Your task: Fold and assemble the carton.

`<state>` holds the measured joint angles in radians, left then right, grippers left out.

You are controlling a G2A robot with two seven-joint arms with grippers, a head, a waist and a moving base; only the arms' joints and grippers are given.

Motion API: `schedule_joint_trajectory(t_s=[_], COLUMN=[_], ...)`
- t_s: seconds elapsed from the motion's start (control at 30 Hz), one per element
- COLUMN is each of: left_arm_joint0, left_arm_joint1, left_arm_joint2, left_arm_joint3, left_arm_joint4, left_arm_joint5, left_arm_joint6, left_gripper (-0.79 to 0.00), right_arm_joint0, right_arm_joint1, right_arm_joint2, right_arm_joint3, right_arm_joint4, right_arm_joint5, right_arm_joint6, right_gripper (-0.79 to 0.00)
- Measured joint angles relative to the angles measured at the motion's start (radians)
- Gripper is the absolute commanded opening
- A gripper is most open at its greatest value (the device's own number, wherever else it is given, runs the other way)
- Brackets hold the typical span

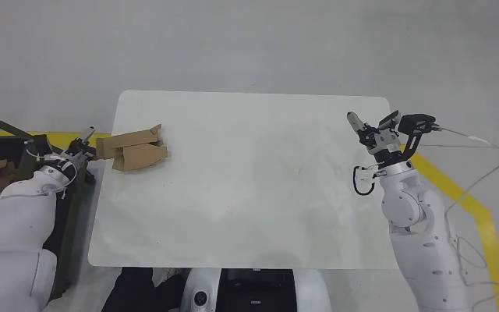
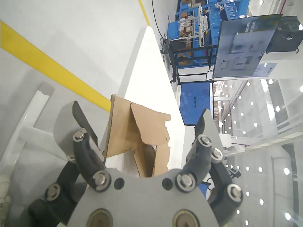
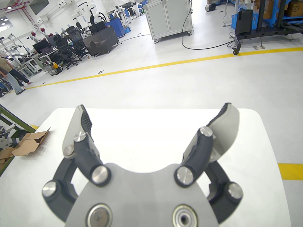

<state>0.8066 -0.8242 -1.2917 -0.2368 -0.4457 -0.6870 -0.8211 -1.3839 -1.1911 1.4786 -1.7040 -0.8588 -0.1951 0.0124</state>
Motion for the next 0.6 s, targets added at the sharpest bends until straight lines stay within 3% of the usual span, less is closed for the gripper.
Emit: schedule_joint_trajectory(t_s=[0.27,0.53,0.57,0.6], left_arm_joint0=[-0.003,-0.004,-0.005,-0.006], left_arm_joint1=[0.010,-0.012,-0.014,-0.015], left_arm_joint2=[0.012,0.053,0.056,0.058], left_arm_joint3=[0.024,0.005,0.006,0.007], left_arm_joint4=[0.100,0.208,0.218,0.225], left_arm_joint5=[-0.029,-0.030,-0.030,-0.033], left_arm_joint6=[0.139,0.227,0.234,0.239], left_gripper=[0.000,-0.015,-0.234,-0.360], right_arm_joint0=[0.000,0.000,0.000,0.000], right_arm_joint1=[0.000,0.000,0.000,0.000], right_arm_joint2=[0.000,0.000,0.000,0.000], right_arm_joint3=[0.000,0.000,0.000,0.000], right_arm_joint4=[0.000,0.000,0.000,0.000], right_arm_joint5=[0.000,0.000,0.000,0.000], right_arm_joint6=[0.000,0.000,0.000,0.000], right_gripper=[0.000,0.000,0.000,0.000])
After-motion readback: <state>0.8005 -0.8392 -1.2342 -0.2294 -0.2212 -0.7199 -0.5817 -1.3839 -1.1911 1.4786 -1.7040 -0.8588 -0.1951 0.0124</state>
